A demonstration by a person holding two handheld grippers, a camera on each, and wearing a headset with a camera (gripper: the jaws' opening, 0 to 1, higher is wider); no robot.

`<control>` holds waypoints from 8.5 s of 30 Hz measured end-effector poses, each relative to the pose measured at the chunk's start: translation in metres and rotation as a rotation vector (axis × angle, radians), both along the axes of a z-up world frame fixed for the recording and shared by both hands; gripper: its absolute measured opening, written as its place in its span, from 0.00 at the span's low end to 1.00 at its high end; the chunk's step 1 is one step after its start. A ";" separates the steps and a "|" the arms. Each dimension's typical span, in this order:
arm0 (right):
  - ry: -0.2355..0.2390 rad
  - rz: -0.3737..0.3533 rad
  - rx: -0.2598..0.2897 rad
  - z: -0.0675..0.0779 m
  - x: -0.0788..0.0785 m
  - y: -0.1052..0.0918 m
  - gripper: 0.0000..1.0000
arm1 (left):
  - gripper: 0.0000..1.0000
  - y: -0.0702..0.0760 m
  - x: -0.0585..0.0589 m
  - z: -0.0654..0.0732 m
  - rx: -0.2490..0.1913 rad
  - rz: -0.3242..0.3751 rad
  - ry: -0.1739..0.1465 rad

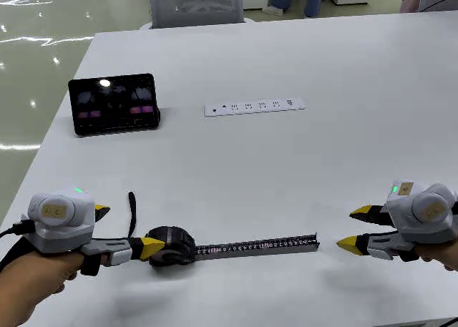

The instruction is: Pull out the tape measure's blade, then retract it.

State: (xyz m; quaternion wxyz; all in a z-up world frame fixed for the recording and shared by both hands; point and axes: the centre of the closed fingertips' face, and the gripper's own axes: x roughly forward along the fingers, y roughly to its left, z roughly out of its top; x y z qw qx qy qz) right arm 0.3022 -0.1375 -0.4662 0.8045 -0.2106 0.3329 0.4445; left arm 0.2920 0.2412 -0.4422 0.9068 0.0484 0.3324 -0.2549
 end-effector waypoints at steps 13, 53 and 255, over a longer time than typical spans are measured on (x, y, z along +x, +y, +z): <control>0.015 -0.146 0.080 0.014 -0.010 -0.030 0.62 | 0.99 -0.001 -0.030 0.004 -0.035 0.015 -0.007; -0.009 -0.119 0.113 0.014 -0.035 -0.054 0.99 | 0.99 0.020 -0.047 0.008 0.021 -0.047 -0.034; 0.157 0.602 -0.350 -0.063 0.000 0.060 0.11 | 0.65 -0.045 0.005 -0.059 -0.044 0.568 -0.073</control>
